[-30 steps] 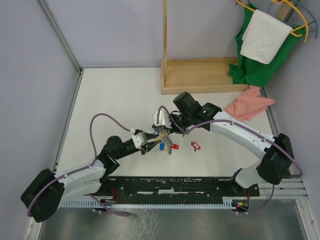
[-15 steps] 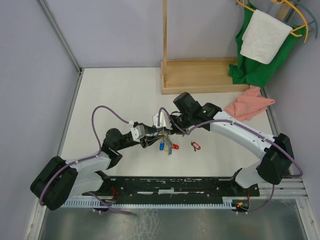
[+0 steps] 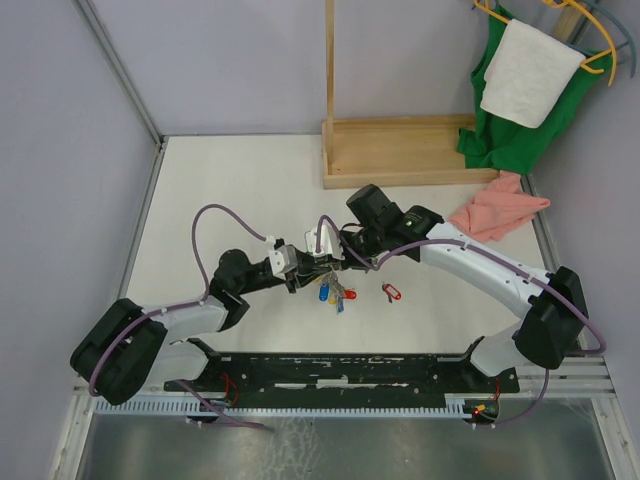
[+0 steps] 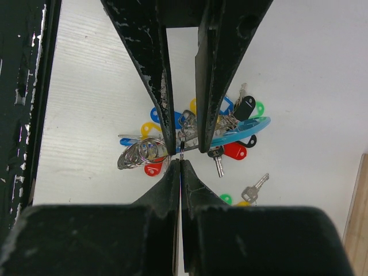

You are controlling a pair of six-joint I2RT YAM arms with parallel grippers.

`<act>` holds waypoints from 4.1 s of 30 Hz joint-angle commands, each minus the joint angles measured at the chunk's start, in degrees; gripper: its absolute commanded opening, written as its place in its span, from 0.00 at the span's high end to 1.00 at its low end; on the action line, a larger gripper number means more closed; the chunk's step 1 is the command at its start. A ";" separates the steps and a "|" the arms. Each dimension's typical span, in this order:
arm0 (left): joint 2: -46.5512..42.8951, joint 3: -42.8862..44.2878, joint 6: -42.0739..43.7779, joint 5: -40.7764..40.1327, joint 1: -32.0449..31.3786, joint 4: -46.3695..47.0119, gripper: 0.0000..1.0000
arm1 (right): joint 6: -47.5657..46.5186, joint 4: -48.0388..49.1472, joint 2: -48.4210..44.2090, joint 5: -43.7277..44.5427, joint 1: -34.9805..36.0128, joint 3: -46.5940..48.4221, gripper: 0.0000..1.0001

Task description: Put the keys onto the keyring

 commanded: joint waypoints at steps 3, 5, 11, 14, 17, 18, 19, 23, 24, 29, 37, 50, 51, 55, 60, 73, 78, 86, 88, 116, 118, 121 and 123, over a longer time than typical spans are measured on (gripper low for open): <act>1.09 3.40 1.35 1.38 0.31 -1.37 0.75 | -0.91 1.48 -1.18 -2.70 -0.03 2.74 0.99; 1.31 3.49 1.61 1.47 0.31 -2.05 0.78 | -0.81 1.59 -1.10 -2.86 -0.04 2.82 0.99; 1.91 4.36 3.71 1.63 0.31 -6.24 0.92 | -0.63 2.07 -1.23 -2.97 -0.05 2.75 0.99; 1.88 4.44 4.40 1.71 0.29 -7.71 0.97 | -0.45 2.67 -1.83 -2.91 -0.03 2.43 0.99; 1.08 3.39 3.63 0.32 0.39 -6.00 0.97 | 0.33 2.40 -2.64 -2.66 -0.10 2.09 0.94; 0.80 2.76 2.87 -0.19 0.59 -4.57 0.97 | 1.06 2.45 -3.03 -2.27 -0.11 1.76 0.86; 0.54 2.05 1.94 -0.88 0.84 -3.13 0.97 | 2.22 2.89 -3.48 -1.62 -0.11 1.33 0.80; -0.20 -1.27 -1.01 -4.00 1.38 3.01 0.97 | 9.91 5.98 -6.22 3.49 -0.11 -1.34 0.60; -0.27 -2.03 -1.44 -4.79 1.43 4.16 0.97 | 12.95 6.49 -6.65 5.09 -0.11 -1.67 0.58; -0.13 -6.30 -3.14 -8.15 1.45 13.18 0.97 | 25.87 7.57 -9.98 9.75 -0.11 -4.99 0.43; 6.76 -11.02 -4.35 -13.02 1.04 31.52 0.97 | 42.14 6.26 -11.93 27.65 -0.11 -12.12 0.43; 6.71 -12.97 -1.04 -12.17 1.10 32.61 0.97 | 64.12 14.09 -6.69 39.94 -3.42 -24.23 0.55; 5.66 -12.59 -0.54 -12.03 1.09 29.84 0.97 | 64.37 14.60 -5.79 39.42 -3.98 -24.36 0.56; 1.80 -12.02 0.89 -12.23 1.05 23.54 0.97 | 64.52 16.59 -2.69 38.59 -4.99 -25.12 0.61; 0.02 -12.35 1.75 -13.38 1.10 21.30 0.97 | 65.48 17.77 -0.31 38.34 -5.90 -26.11 0.68; 0.83 -11.64 1.66 -12.94 1.10 20.36 0.97 | 65.98 20.37 -0.94 39.28 -5.87 -29.56 0.79; 0.30 -11.51 2.03 -12.39 1.10 19.24 0.97 | 65.26 21.04 -0.90 38.96 -5.87 -29.54 0.84; 0.15 -11.24 2.35 -11.79 1.10 18.27 0.97 | 64.50 18.70 -0.18 39.04 -5.91 -27.10 0.99; -0.13 -11.20 2.45 -11.71 1.10 17.88 0.97 | 64.58 16.89 0.18 38.87 -5.85 -25.81 0.99; -3.63 -10.28 4.85 -10.03 1.07 11.11 0.97 | 59.76 12.19 0.26 32.90 -4.73 -19.22 0.52; -3.68 -10.30 4.86 -10.12 1.12 11.10 0.97 | 59.83 17.19 -3.17 32.19 -4.69 -23.51 0.49; -3.76 -10.28 4.87 -10.18 1.13 11.01 0.97 | 61.02 28.29 -8.52 32.46 -4.31 -31.12 0.49; -3.81 -10.36 4.85 -10.21 1.19 11.02 0.97 | 62.12 34.97 -11.35 33.37 -3.66 -36.93 0.51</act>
